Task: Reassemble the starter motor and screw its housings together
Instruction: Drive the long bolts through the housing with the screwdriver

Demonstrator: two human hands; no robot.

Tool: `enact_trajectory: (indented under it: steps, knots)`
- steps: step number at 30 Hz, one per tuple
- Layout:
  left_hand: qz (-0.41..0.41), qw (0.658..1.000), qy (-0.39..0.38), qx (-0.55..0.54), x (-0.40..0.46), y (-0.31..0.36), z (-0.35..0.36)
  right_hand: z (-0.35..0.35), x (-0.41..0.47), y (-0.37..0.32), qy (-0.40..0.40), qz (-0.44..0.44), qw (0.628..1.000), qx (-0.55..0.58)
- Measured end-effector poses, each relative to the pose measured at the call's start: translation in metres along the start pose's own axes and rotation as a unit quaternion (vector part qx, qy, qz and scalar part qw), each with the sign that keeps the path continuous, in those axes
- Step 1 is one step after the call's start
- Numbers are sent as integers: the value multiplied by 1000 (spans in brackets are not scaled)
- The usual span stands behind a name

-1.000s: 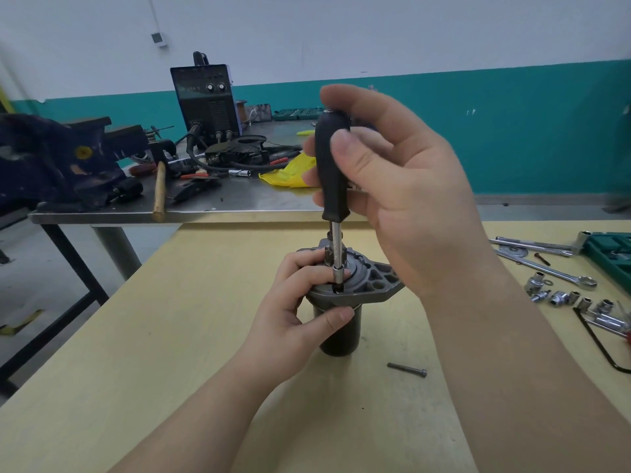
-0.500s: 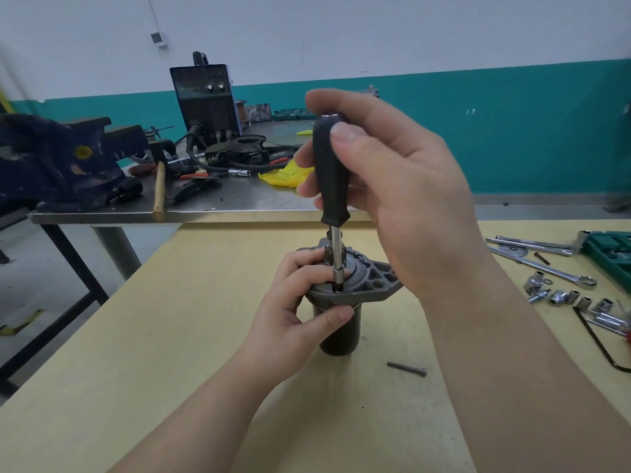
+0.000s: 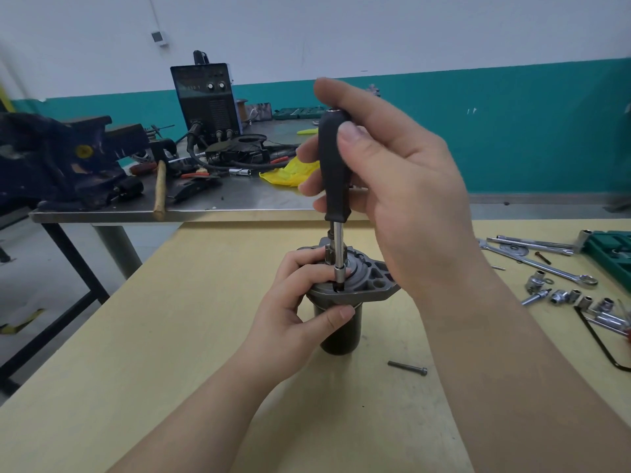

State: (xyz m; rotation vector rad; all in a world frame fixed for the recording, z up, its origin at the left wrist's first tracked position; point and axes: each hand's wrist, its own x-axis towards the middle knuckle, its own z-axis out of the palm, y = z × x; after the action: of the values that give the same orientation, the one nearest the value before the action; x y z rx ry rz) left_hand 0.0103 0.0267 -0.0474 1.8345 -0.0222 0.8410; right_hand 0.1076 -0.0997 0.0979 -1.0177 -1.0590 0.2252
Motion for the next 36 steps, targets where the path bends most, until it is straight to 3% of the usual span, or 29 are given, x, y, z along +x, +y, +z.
enact_trajectory:
  steps: [9,13,16,25,31,33,36]
  knots:
    - [2,1000,2,-2,0,0,0,11,1,5,74,-52,993,-71]
    - [3,1000,-3,-3,1,1,0,6,-1,1,41,-21,999,-13]
    - [2,1000,0,-2,0,1,0,3,-1,-1,27,-35,998,-48]
    - [-4,1000,0,-13,-1,1,0,10,1,5,79,-89,982,-149]
    - [0,1000,-1,-8,1,3,1,5,0,4,26,-55,992,-108]
    - [1,1000,0,-8,0,3,1,3,-1,3,22,-74,986,-145]
    - [-7,1000,5,-10,0,3,2,5,-2,6,75,-138,952,-263]
